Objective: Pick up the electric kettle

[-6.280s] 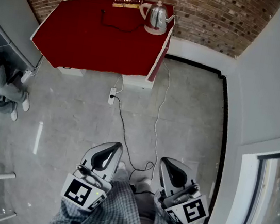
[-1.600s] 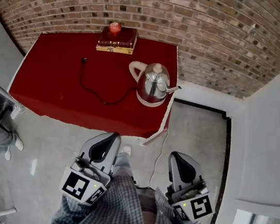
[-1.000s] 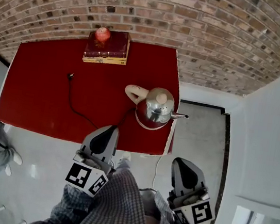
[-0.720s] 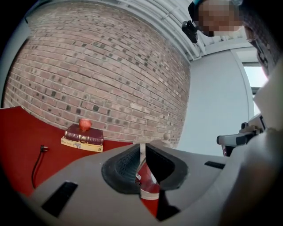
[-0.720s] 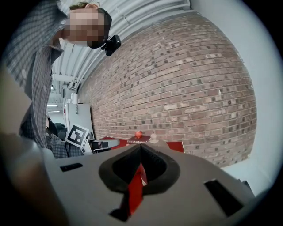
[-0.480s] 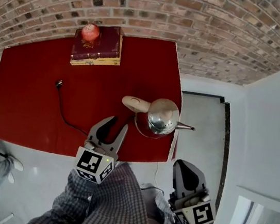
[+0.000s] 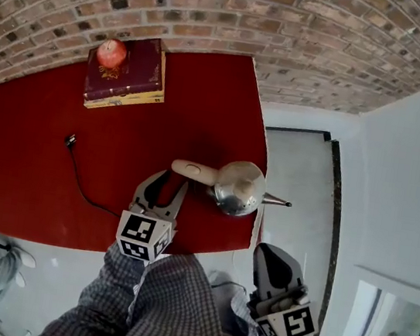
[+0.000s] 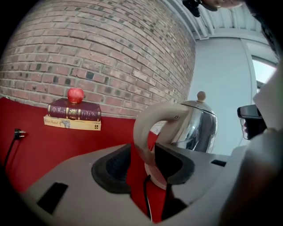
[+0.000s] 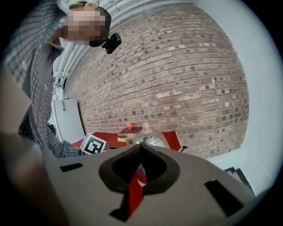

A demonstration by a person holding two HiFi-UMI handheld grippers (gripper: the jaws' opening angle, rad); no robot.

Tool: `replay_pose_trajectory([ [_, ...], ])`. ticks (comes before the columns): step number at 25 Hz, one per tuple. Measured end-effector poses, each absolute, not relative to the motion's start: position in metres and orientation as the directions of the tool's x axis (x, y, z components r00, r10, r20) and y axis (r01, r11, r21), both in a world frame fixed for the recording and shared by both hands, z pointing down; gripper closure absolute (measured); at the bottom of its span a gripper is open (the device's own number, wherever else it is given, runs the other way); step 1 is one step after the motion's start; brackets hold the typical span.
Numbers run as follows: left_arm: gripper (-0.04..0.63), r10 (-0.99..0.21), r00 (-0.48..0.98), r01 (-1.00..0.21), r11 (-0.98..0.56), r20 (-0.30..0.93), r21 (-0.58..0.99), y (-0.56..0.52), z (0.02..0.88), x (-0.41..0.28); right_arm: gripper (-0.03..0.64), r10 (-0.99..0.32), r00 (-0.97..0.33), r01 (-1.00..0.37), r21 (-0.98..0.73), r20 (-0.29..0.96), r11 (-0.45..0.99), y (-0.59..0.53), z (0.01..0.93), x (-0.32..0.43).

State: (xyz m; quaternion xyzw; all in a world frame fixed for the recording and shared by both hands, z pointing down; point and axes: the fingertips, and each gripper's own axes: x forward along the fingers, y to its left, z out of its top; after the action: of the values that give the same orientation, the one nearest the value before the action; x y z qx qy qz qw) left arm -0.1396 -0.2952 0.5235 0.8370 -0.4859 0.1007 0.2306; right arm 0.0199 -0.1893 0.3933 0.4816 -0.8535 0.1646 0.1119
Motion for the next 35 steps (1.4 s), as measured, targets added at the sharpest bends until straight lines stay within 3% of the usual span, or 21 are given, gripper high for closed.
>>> replay_pose_trajectory([
  [12,0.431,-0.769,0.552,-0.815,-0.416,0.323,0.402,-0.325,0.532,-0.128,0.609,-0.784,-0.456,-0.89,-0.192,0.421,0.414,-0.195,0.426,0.021],
  [14,0.465,-0.762,0.56,-0.814,-0.431,0.326,0.39,-0.327,0.534,-0.125,0.609,-0.785,-0.442,-0.897,-0.201,0.433,0.394,-0.195,0.434,0.025],
  [17,0.465,-0.758,0.566,-0.81,-0.44,0.323,0.386,-0.328,0.533,-0.124,0.609,-0.8,-0.403,-0.914,-0.242,0.446,0.325,-0.196,0.446,0.034],
  [25,0.468,-0.755,0.57,-0.805,-0.435,0.325,0.404,-0.328,0.536,-0.126,0.606,-0.89,-0.302,-0.885,-0.448,0.341,0.128,-0.225,0.462,0.058],
  [30,0.468,-0.752,0.576,-0.799,-0.435,0.321,0.415,-0.328,0.535,-0.126,0.48,-0.928,-0.219,-0.78,-0.626,0.303,-0.021,-0.243,0.479,0.072],
  [35,0.469,-0.758,0.569,-0.802,-0.426,0.318,0.42,-0.328,0.535,-0.126,0.457,-0.953,-0.182,-0.673,-0.737,0.241,-0.057,-0.26,0.486,0.078],
])
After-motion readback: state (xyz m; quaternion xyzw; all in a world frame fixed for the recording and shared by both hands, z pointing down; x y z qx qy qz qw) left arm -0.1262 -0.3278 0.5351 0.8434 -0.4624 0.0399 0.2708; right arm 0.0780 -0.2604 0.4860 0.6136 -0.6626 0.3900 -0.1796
